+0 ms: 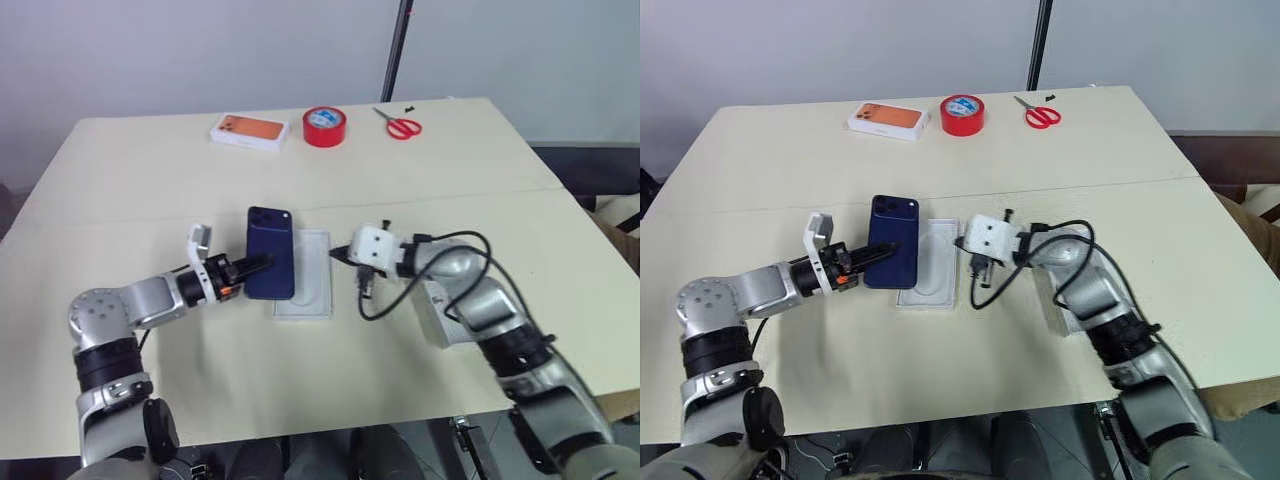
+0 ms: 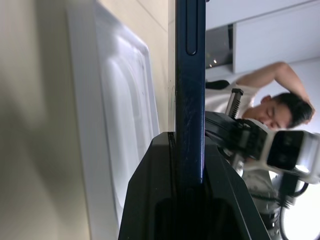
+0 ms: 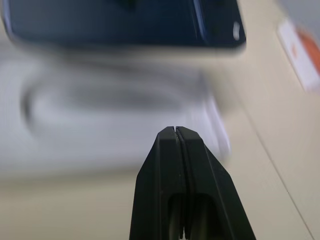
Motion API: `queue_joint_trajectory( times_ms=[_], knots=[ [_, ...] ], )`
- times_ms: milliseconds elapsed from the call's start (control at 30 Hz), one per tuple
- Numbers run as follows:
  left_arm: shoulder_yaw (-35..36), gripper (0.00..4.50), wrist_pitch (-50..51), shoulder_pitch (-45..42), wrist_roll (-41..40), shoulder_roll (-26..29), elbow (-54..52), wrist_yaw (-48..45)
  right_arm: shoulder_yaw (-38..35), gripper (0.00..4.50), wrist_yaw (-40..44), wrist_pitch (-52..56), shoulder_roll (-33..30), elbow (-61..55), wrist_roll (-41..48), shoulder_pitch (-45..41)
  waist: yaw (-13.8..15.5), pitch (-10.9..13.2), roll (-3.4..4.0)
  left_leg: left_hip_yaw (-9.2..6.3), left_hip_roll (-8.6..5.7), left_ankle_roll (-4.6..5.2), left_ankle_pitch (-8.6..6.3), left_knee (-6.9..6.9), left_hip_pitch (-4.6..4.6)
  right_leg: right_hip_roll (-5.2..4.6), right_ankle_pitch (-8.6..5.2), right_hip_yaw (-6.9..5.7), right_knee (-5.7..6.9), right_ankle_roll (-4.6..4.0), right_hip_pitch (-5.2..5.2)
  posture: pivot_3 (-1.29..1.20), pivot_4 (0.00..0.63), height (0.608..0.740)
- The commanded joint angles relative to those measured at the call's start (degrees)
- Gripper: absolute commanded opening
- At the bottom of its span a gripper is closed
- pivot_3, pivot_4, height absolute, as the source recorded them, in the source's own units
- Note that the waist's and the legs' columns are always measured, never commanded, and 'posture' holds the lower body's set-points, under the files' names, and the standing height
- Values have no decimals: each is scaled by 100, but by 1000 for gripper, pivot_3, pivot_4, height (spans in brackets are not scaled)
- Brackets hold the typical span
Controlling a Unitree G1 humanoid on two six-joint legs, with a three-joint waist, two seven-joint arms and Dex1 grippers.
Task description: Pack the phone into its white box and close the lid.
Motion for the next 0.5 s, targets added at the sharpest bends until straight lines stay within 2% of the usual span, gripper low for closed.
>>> queue_joint_trajectory(
  times_ms=[33,67,100,133,267,333,367,500],
  knots=[
    [-177,0,-224,-7,0,-105,-201,-217,-314,34,-64,264,-139,-500,96,69,11,0,0,1,0,0,0,0,0,0,0,1,1,0,-1,0,150,740],
    [-254,0,-268,21,48,-140,-201,-233,-333,34,-83,324,-146,-594,115,121,4,0,0,5,2,0,0,-1,0,5,0,3,2,0,-4,0,150,740],
    [-309,988,-282,50,68,-157,-186,-260,-341,0,-114,374,-136,-667,110,173,1,0,0,5,3,-1,0,-2,2,9,0,3,2,0,-4,0,150,740],
    [-368,1269,-289,84,95,-163,-177,-279,-338,0,-142,406,-128,-724,97,233,1,0,0,5,3,-1,1,-4,2,11,0,3,3,0,-4,0,150,740],
    [-577,3343,-434,151,294,-77,-195,-331,-321,0,-247,527,-89,-846,77,334,23,0,0,4,5,-1,1,-4,2,7,0,3,2,0,-2,0,150,740],
    [-654,4235,-355,119,322,31,-140,-427,-330,0,-296,595,-38,-866,109,321,56,0,1,4,4,-1,1,1,9,5,0,3,2,0,5,0,150,740],
    [-662,4458,-337,81,325,75,-103,-462,-330,0,-314,603,-17,-865,117,313,62,-1,2,3,3,-1,1,2,16,6,0,2,3,0,12,0,150,740],
    [-569,4458,-223,-127,247,322,67,-572,-267,0,-395,531,92,-719,94,286,63,-1,2,3,1,-1,1,0,13,7,0,3,2,0,9,0,150,740]
  ],
)
